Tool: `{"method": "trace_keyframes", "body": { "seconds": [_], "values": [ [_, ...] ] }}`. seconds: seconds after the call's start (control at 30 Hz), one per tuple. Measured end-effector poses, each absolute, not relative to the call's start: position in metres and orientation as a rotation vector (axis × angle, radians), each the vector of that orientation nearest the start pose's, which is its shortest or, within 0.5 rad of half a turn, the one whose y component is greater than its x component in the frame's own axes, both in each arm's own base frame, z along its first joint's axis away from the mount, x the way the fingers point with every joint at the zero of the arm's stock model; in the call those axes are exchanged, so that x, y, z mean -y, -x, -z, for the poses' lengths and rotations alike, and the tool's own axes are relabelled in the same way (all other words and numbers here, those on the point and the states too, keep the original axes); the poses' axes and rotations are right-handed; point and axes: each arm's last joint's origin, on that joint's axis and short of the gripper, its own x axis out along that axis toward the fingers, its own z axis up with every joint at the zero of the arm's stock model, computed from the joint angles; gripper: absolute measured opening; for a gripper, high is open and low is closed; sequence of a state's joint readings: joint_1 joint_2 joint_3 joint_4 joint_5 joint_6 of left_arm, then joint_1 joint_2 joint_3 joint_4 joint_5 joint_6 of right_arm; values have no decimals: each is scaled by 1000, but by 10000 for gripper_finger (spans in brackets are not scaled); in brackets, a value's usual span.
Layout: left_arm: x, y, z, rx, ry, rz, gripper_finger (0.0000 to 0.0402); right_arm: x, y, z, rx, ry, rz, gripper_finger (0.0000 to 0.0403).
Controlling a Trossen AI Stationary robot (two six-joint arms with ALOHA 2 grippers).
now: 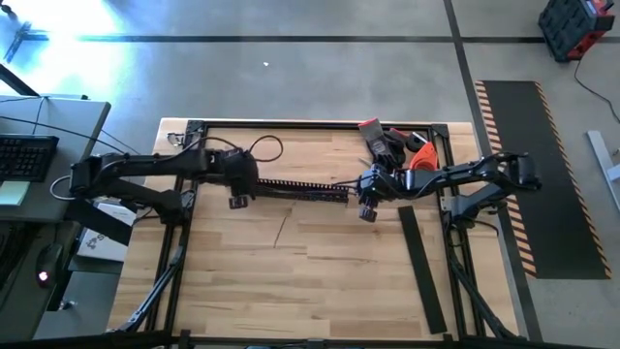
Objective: Ziptie cables
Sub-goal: Put the zip-tied cables into the black cable duct, then close the black cable duct cover
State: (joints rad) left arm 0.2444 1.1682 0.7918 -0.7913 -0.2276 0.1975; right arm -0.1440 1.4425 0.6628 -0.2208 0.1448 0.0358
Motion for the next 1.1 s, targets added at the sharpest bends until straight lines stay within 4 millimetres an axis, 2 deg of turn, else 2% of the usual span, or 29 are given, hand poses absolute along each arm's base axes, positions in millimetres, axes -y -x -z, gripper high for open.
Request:
{"method": "trace_keyframes", "body": {
  "seconds": [0.1,0.27,0.4,0.6,0.73,0.83,0.97,1.03,1.1],
  "values": [
    [-48,-199,-228,-1160,-149,-288,144,40,-248,-159,-1033,-17,272,113],
    [-38,-206,-230,-1096,-130,-277,144,38,-235,-181,-1192,-57,292,225],
    [-28,-211,-231,-1040,-110,-268,144,20,-219,-192,-1242,-151,342,271],
    [0,-221,-223,-871,-153,-197,144,-28,-175,-182,-1316,-350,538,271],
    [17,-225,-214,-758,-166,-131,144,-56,-157,-170,-1224,-493,711,266],
    [27,-225,-207,-712,-165,-95,144,-68,-146,-158,-1157,-554,835,263],
    [36,-221,-200,-702,-146,-101,144,-75,-137,-137,-1189,-634,903,251],
    [42,-219,-197,-711,-137,-100,144,-78,-138,-128,-1170,-625,864,245],
    [48,-217,-195,-703,-133,-103,144,-86,-151,-125,-1070,-654,751,240]
  ]
}}
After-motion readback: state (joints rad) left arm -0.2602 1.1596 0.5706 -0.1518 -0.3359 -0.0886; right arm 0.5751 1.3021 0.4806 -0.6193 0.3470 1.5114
